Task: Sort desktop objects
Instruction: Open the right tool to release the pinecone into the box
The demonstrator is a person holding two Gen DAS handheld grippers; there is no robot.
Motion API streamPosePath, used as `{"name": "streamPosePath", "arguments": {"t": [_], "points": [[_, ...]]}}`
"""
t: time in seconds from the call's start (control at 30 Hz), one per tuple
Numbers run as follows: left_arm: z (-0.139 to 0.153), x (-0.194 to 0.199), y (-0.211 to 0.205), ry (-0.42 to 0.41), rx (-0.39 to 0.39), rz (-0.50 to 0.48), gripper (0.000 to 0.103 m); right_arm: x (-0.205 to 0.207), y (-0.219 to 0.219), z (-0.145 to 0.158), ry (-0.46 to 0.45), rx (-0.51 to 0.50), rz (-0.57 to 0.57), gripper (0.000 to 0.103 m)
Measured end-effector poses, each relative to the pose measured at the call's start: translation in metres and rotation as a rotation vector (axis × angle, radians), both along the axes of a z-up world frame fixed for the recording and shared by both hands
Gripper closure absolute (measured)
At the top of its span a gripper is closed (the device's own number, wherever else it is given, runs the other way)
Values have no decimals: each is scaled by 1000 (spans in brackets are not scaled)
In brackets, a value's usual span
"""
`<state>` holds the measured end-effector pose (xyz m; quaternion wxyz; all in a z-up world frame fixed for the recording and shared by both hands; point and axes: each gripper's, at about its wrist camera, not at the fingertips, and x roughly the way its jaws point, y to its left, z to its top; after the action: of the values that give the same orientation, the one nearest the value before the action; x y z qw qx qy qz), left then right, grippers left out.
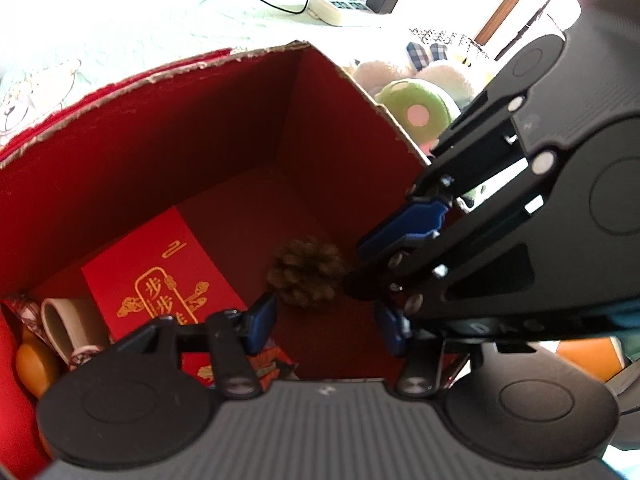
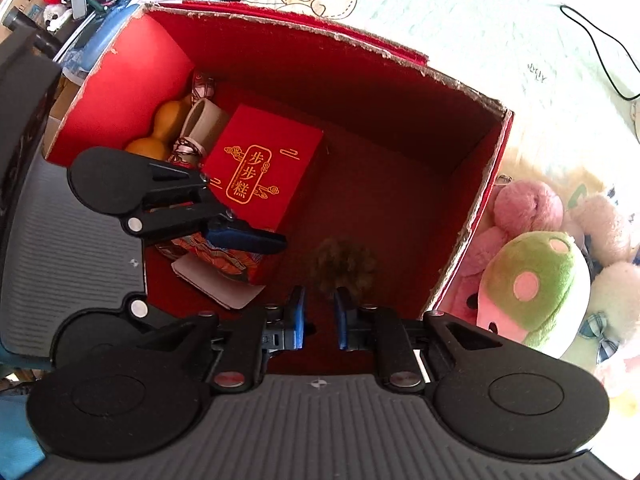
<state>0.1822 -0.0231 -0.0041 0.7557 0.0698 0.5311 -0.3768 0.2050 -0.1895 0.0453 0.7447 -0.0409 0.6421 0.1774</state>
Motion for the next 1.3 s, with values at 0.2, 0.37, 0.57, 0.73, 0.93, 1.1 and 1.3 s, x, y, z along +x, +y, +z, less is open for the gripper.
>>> {"name": "streamPosePath", "arguments": {"t": [0.2, 0.37, 0.57, 0.73, 0.93, 1.1, 1.3], "points": [[2, -1, 10, -23, -5, 33, 46, 0, -3, -1, -83, 20, -39, 85], [4, -1, 23, -55, 1, 76, 43, 11, 5, -1, -150, 5, -91, 85], [7, -2, 31, -124, 52, 116, 43, 26, 32, -16, -151, -107, -25, 84], [6, 1, 38, -128, 60, 134, 42, 40, 43, -38, -89, -171, 8, 84], [3, -5, 34, -154, 99, 121, 37, 49, 46, -53, -33, -193, 26, 84], [3, -8, 33, -146, 92, 99, 32, 51, 50, -57, 33, -205, 67, 84], [9, -15, 33, -193, 120, 110, 33, 61, 52, -57, 87, -176, 40, 83]]}}
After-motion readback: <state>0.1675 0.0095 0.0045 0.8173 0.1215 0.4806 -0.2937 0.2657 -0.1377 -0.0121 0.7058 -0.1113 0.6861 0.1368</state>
